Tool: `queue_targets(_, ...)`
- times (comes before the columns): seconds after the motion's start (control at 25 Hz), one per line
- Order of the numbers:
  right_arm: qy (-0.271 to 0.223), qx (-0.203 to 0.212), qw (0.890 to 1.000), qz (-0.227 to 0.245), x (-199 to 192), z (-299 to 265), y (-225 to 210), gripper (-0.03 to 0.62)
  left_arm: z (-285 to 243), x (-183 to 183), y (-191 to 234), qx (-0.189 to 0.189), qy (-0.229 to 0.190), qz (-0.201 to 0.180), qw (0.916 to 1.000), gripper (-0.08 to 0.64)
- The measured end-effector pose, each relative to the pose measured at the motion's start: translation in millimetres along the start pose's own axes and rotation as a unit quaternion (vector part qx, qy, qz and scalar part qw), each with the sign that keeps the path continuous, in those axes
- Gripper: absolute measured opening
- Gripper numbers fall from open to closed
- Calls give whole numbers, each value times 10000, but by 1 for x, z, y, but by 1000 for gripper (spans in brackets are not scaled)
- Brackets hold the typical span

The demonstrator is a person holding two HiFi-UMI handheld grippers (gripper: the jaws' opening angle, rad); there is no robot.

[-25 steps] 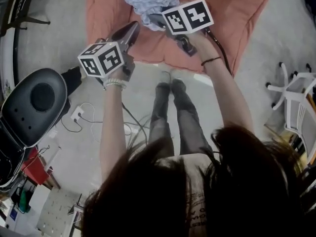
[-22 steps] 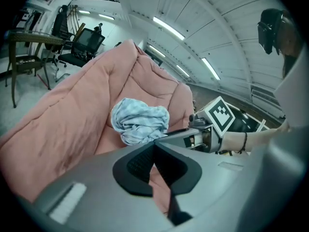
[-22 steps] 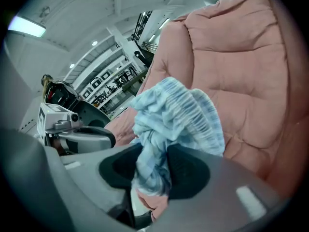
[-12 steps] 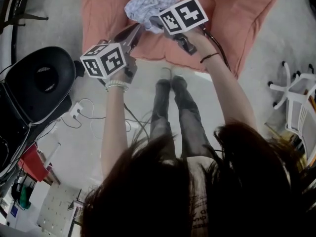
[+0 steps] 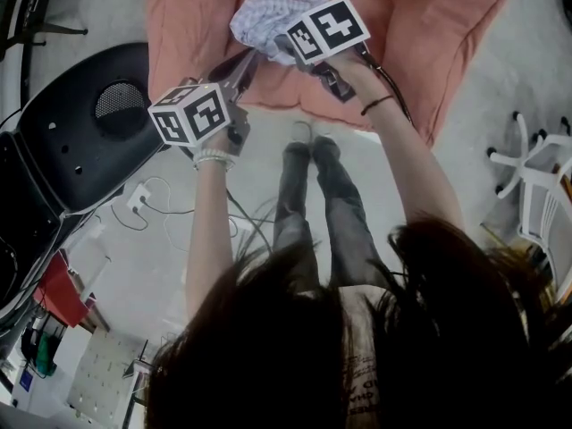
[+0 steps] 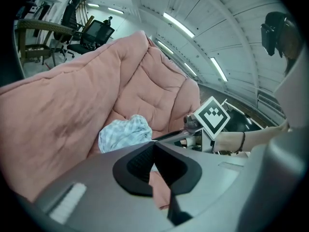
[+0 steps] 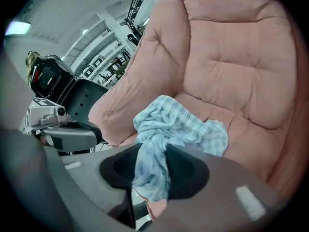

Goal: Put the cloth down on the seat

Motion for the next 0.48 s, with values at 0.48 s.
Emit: queue_targets(0.48, -47, 72, 9994, -322, -15, 22, 0, 173, 8, -9, -19, -38, 21, 56, 10000, -8)
Point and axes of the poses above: the fingertips, and each gripper's own axes: z backward along the fingers, y to its left, x out of its top, the point moved 7 cm from there along z, backward along the fingers, and after that the axes turned 3 degrees about -x, right-handed, at the moved point
